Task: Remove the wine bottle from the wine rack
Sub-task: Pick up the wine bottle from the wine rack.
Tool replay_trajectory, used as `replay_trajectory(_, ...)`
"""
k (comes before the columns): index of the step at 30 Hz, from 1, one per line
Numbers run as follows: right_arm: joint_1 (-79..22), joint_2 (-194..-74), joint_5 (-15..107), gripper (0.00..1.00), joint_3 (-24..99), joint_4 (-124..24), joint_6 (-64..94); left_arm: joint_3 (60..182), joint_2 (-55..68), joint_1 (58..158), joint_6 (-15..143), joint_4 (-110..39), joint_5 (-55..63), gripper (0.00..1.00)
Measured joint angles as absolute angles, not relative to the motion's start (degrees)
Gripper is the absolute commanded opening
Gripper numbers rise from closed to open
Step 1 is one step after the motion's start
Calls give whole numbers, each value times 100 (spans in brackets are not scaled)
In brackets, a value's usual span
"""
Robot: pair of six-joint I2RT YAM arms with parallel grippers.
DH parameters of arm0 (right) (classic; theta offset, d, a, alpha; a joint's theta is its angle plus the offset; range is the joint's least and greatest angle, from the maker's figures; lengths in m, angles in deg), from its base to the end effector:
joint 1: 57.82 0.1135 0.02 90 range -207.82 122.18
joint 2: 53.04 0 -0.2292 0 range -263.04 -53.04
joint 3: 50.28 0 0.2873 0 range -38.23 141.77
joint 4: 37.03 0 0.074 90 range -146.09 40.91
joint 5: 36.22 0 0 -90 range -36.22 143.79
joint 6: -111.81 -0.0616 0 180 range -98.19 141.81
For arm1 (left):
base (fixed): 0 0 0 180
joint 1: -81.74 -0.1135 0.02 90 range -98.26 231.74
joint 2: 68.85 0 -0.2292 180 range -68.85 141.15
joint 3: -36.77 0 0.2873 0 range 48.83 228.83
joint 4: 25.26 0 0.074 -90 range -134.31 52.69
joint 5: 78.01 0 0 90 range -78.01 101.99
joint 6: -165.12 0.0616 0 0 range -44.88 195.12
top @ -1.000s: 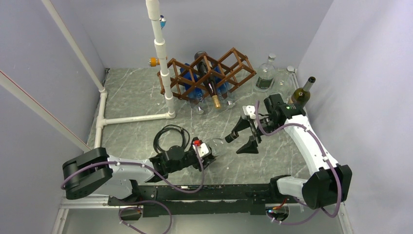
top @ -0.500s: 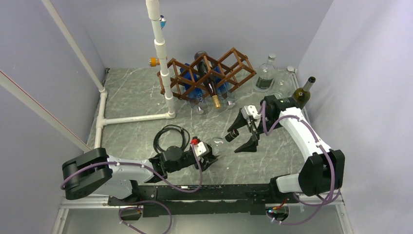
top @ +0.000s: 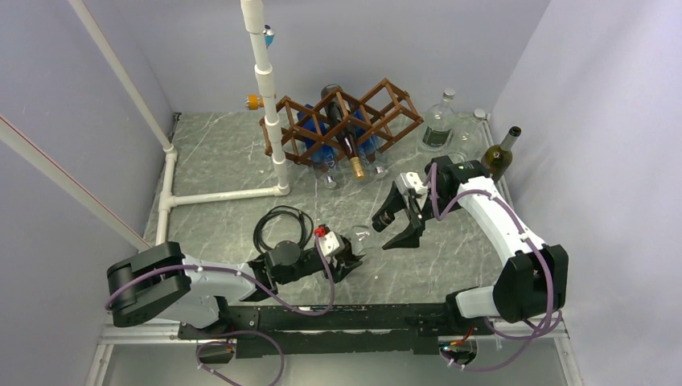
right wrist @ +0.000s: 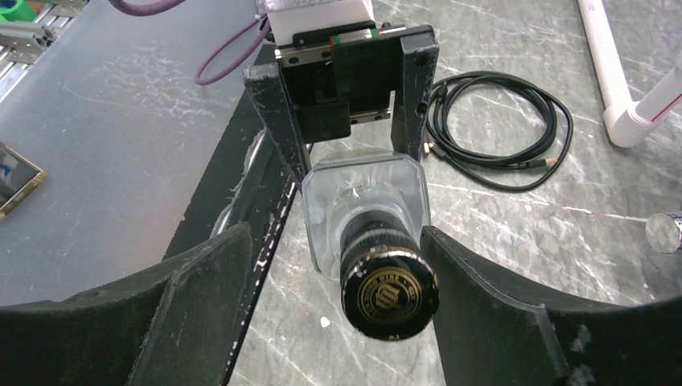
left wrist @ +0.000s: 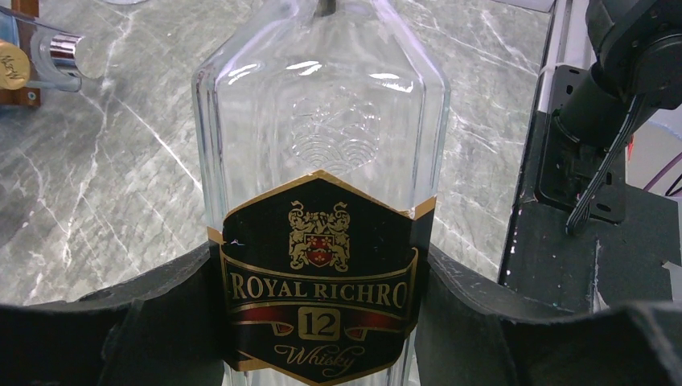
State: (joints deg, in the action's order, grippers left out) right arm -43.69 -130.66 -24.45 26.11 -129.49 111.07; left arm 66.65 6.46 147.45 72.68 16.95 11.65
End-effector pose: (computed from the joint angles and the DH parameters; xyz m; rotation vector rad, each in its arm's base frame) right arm 0.2302 0.1201 0.2448 -1.5329 1.2774 1.3248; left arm 0.1226 -0.2726 0.1229 0.8996 1.4511 -0.9084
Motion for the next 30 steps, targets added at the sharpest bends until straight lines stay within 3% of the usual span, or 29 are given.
replay_trajectory(15,-4174,-13033,-2421,49,2604,-12319,10307,6665,823,14745,7225,1902,1054,0)
replay_trajectory(23,-4168,-12924,-2377,1,2580,-11959,9915,6665,847,14756,7185,1955,986,0)
replay_trajectory(24,-4163,-12911,-2367,0,2582,-11937,9872,6665,858,14756,7185,1976,984,5)
replay_trajectory(30,-4159,-12843,-2227,0,2615,-11806,9467,6665,877,14763,7091,2018,984,65)
